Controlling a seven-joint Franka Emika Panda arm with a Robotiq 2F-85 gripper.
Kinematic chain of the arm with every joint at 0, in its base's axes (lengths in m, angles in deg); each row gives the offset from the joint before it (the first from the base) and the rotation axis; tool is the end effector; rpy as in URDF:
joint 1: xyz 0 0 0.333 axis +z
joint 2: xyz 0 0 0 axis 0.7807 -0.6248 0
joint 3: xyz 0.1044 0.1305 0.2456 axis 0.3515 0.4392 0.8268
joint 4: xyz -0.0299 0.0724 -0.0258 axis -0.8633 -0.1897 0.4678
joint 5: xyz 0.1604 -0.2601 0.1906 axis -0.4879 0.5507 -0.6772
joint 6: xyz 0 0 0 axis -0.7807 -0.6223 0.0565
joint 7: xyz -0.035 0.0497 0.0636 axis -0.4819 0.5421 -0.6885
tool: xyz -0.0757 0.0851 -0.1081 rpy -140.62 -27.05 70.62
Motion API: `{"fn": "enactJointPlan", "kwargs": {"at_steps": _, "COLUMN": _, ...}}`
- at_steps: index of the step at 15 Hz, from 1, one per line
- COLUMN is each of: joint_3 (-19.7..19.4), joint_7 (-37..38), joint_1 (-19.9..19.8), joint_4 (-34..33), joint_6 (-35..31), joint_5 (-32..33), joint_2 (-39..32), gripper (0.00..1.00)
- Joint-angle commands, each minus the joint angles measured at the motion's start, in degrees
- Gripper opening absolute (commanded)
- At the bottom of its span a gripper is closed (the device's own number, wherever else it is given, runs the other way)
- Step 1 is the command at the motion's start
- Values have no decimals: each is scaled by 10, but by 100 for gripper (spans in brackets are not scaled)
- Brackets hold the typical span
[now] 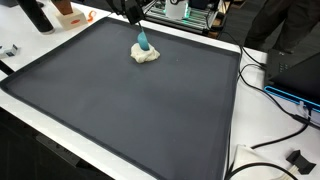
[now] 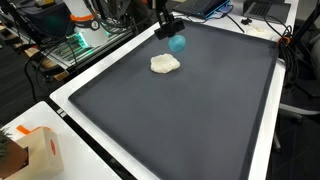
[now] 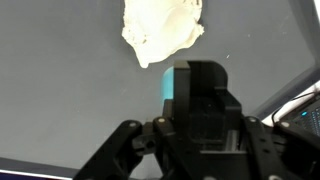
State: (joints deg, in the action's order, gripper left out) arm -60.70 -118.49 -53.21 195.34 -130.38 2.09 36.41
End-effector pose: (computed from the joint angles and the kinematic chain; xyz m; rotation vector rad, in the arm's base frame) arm 0.4732 -0.0165 0.3034 -2.5574 -1.0197 -0.3281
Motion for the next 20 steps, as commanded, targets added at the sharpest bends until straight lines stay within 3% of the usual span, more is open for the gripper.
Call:
{"fn": "enactJointPlan", "kwargs": {"at_steps": 1, "joint_3": -17, "joint_7": -80, "joint_1": -16, "joint_4": 17, "joint_6": 49, "joint_5": -62, "joint_2": 11, "gripper": 25}}
{"fn": "enactJointPlan", "kwargs": {"at_steps": 11, "joint_3": -41, "joint_7": -214, "joint_1": -58, "joint_4": -6, "joint_6": 184, "joint_5": -166, "joint_2": -57, "gripper": 25}}
{"fn": "enactJointPlan", "kwargs": {"at_steps": 20, "joint_3": -37, "joint_7": -206, "joint_1": -75, "joint_4": -25, "joint_6": 206, "joint_5": -200, "joint_2": -111, "gripper": 25}}
